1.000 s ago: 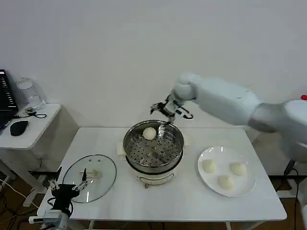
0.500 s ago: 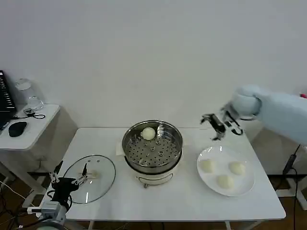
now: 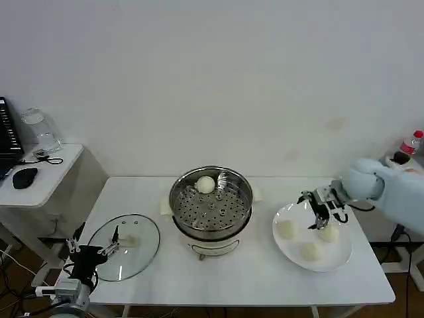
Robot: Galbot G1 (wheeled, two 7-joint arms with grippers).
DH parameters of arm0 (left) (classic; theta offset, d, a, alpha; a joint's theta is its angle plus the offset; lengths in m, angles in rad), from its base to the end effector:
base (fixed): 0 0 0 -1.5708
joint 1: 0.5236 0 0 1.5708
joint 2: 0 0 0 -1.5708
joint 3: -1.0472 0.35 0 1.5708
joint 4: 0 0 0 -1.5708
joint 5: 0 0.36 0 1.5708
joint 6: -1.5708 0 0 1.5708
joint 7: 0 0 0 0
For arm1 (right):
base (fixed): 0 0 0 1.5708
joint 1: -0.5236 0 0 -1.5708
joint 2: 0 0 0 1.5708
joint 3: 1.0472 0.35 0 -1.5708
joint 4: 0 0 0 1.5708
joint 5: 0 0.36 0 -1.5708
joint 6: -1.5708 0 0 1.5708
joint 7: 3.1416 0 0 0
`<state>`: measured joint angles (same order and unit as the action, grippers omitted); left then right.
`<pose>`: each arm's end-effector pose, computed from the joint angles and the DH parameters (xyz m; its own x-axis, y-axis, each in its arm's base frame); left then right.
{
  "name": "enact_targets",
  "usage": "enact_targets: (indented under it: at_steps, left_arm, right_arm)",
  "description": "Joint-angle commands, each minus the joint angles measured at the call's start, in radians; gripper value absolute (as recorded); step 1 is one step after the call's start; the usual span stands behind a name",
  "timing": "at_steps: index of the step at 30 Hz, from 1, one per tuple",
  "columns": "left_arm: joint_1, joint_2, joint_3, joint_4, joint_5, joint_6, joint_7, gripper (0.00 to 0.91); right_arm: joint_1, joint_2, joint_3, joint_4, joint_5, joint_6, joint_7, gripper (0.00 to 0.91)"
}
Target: Take steamed baozi put them in steamer then cover it.
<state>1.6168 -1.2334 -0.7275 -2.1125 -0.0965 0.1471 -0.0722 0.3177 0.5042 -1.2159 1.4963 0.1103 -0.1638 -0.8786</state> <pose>0.1819 0.1134 -0.2761 -0.9880 -0.1047 0.1133 -0.0664 0.9515 0.3003 0.4692 -0.1589 -0.1596 -0.2706 -0.1780 0.9461 -0.9353 -0.1844 -0.3022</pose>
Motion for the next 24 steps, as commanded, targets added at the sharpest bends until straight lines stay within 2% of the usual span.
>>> enact_targets:
  at_steps: [1, 4, 17, 24]
  left_arm:
    - [-0.001, 0.000, -0.008, -0.001, -0.005, 0.003, 0.000, 0.907]
    - [0.001, 0.000, -0.011, 0.000, -0.003, 0.003, 0.000, 0.907]
    - [-0.005, 0.007, -0.027, 0.014, -0.006, 0.003, 0.001, 0.907]
    - [-0.005, 0.007, -0.031, 0.019, -0.007, 0.003, 0.001, 0.907]
  right_arm:
    - [-0.173, 0.003, 0.118, -0.042, -0.012, -0.038, 0.016, 0.907]
    - [-0.187, 0.032, 0.129, -0.074, -0.021, -0.054, 0.022, 0.907]
    - [-0.227, 0.159, 0.147, -0.179, -0.064, -0.042, 0.039, 0.907]
    - [-0.230, 0.208, 0.145, -0.229, -0.079, -0.044, 0.027, 0.907]
